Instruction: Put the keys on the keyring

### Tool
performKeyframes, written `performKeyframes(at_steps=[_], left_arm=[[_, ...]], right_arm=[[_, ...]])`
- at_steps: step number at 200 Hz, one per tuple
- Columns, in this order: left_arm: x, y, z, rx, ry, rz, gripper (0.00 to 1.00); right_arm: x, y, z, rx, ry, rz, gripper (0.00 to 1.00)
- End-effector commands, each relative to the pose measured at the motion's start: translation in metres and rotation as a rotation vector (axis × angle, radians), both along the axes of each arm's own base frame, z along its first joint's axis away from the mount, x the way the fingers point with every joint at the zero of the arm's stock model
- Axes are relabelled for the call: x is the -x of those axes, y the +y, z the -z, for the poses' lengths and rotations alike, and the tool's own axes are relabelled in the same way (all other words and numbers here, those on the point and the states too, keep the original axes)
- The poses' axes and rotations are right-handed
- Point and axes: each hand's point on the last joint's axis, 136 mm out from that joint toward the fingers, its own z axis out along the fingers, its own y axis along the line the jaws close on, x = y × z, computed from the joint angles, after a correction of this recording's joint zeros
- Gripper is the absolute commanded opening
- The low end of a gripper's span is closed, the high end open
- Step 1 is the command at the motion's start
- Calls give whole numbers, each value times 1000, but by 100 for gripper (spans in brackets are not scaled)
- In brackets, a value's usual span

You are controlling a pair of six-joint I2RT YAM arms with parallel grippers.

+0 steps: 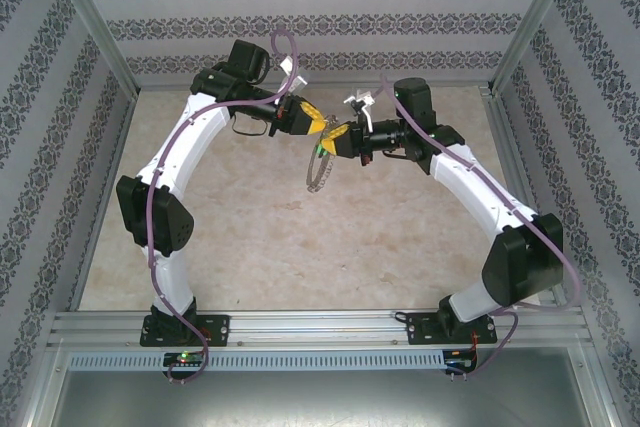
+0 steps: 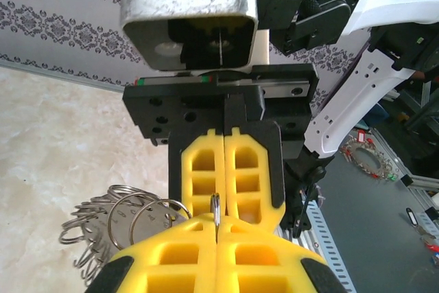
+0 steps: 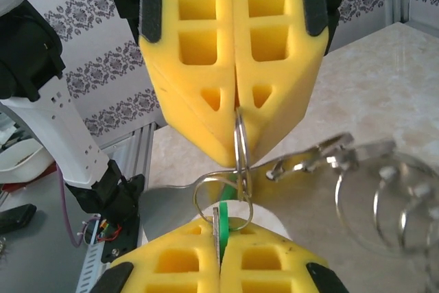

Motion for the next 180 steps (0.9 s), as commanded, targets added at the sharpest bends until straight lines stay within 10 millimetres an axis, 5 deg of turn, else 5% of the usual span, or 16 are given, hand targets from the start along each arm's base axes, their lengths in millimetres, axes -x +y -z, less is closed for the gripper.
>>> performKeyframes(at_steps=[1,29,57,82,126,180], left_arm=[[9,-3,-23,67,-62,41,0],[9,-2,-23,67,-61,40,0],[9,-2,-22,63,-60,38,0],[8,-2,-20,63,-58,37,0],[7,-3,-21,70,-58,42,0],[7,-4,-23,71,-58,40,0]], right_arm=[[6,12,-4,-16,-2,-62,0],[-1,16,-4,-6,-2,-50,0],[-1,8,-5,7,-7,-23,28],[4,-11,-12,-2,-25,22,40],[11,-38,-33,-30,-87,101,41],[-16,-40,-55,-125,-116,216,37]])
